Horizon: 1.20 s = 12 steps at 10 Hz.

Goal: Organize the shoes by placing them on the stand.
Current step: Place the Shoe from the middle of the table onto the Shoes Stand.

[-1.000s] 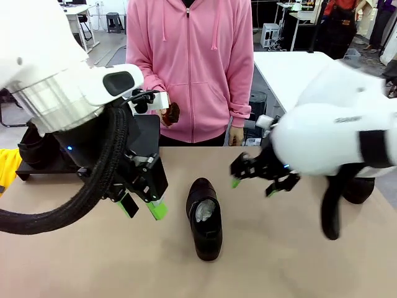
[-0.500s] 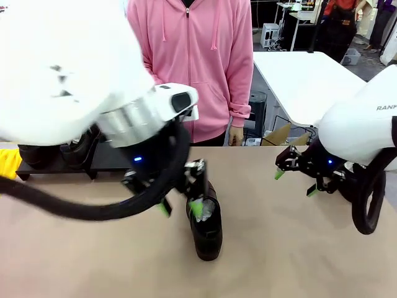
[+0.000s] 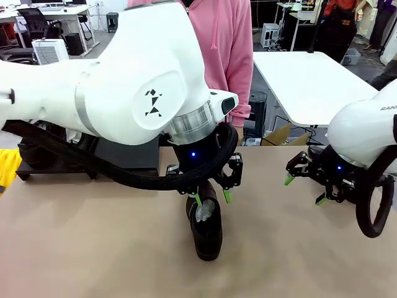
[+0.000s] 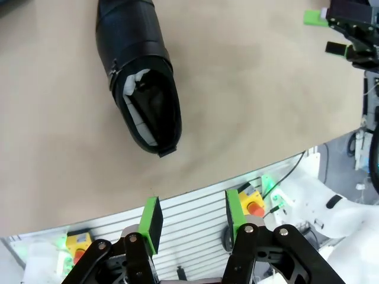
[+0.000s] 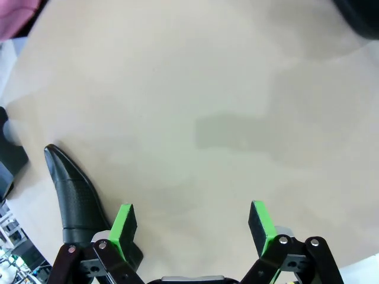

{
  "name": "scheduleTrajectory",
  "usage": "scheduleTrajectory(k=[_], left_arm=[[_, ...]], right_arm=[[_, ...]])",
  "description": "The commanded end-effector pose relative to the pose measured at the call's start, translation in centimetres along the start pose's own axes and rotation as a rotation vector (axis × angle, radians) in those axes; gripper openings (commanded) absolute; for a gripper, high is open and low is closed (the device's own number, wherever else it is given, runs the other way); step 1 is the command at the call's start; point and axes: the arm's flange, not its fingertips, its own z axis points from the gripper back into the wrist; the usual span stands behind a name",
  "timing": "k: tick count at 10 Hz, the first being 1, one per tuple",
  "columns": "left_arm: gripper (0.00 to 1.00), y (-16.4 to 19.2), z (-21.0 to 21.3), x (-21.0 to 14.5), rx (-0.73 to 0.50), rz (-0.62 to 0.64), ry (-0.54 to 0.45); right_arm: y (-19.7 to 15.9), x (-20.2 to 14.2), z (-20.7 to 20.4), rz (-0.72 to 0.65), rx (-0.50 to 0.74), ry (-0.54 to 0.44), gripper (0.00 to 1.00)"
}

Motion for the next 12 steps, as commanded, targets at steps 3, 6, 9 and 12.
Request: scheduleTrajectory(k=[3,6,9,12], left_arm=[[0.57,-1.1,-0.6,0.9,0.034,0.043,-0.046],[0.57,-3.3,-5.1,5.2,0.124,0.109,-0.075],[0.57,-4.0,-8.6,6.2,0.226,0.097,-0.051],[0.57,-4.3,-11.1,6.1,0.236,0.145,-0.089]], right_arm=[[0.8,-0.5,0.1,0.033,-0.005,-0.011,1.00],[0.8,-0.5,0.1,0.033,-0.005,-0.011,1.00],[0.8,-0.5,0.1,0.033,-0.005,-0.011,1.00],[0.8,-0.5,0.1,0.033,-0.005,-0.011,1.00]])
